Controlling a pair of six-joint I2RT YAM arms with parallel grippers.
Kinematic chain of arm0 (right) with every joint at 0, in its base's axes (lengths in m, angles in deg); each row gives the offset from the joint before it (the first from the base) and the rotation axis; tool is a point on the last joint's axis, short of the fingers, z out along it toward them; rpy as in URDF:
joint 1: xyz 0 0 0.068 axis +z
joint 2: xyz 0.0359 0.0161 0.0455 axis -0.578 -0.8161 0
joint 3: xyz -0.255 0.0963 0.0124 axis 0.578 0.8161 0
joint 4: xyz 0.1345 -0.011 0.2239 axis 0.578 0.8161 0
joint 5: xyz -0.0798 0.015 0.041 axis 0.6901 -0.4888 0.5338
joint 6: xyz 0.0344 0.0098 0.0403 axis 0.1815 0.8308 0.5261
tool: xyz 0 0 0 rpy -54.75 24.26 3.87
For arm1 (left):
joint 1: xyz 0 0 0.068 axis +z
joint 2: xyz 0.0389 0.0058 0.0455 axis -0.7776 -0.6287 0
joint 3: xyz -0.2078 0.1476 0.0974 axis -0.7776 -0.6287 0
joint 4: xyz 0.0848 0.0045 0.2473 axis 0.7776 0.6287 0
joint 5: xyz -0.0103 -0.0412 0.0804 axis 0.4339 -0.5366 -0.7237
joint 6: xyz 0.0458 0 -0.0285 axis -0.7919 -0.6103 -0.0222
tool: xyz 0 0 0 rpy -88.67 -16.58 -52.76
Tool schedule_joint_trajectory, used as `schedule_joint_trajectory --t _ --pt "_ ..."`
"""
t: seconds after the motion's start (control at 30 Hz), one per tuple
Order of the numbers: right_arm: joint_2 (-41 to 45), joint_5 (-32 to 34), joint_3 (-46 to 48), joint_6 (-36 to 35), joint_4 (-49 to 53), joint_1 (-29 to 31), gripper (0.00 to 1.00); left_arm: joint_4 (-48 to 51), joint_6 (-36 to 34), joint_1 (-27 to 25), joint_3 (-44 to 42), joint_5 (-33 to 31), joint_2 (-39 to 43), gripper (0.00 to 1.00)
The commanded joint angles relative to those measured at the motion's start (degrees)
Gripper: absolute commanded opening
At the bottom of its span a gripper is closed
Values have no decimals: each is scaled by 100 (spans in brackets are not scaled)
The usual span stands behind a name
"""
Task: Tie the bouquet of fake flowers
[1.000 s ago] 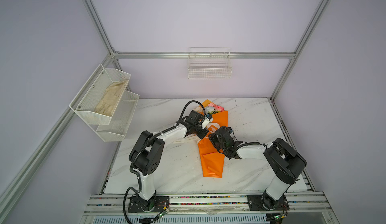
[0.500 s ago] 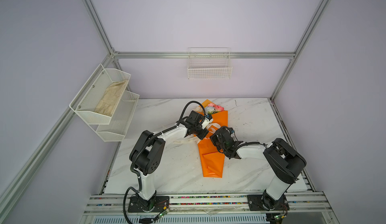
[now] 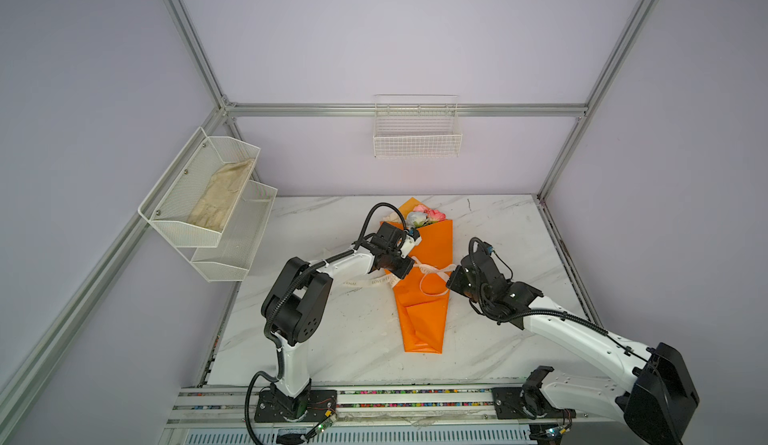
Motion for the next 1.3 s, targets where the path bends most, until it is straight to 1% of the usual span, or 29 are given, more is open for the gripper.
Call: schedule_joint_trajectory --t 0.0,0.03,0.07,0.13,0.17,0.2,0.3,0.37,0.47,0.67,0.77,1.07,1.17,1.27 --pt "-634 -587 -187 -1285 643 -145 0 -58 198 -10 133 192 -4 9" --pt "-900 -1042 -256 -1567 499 -160 0 -46 187 -10 144 232 -24 9" --pt "-1190 -1334 -339 -1707 431 -169 0 -37 183 -11 153 252 -41 8" --pt "-1549 -1636 -388 -1749 239 -185 0 -9 163 -9 180 308 -70 8" --pt "-1633 -1735 -367 -1760 82 -191 5 -5 169 -10 197 317 -86 8" --pt "-1678 -1759 -346 -1727 -27 -199 9 -4 170 -14 207 324 -83 8" --pt "-1796 -1830 -331 -1712 -251 -269 19 -5 184 -16 225 350 -93 8" --pt "-1860 -1641 -332 -1712 -266 -296 25 -5 183 -22 238 373 -94 8" --pt "-1870 -1419 -352 -1758 -238 -328 30 29 166 -18 278 385 -94 8" --pt "-1573 -1270 -402 -1901 -92 -332 31 66 143 -17 258 355 -27 8" --pt "-1455 -1145 -251 -1923 -192 -371 36 92 130 -19 261 349 -8 8" --pt "-2005 -834 -537 -1963 -201 -411 36 74 128 -18 234 370 9 8" --pt "-2071 -786 -592 -2027 -294 -411 34 74 122 -12 217 381 9 8" --pt "-2061 -546 -652 -1931 -213 -419 24 66 117 -18 192 354 47 8"
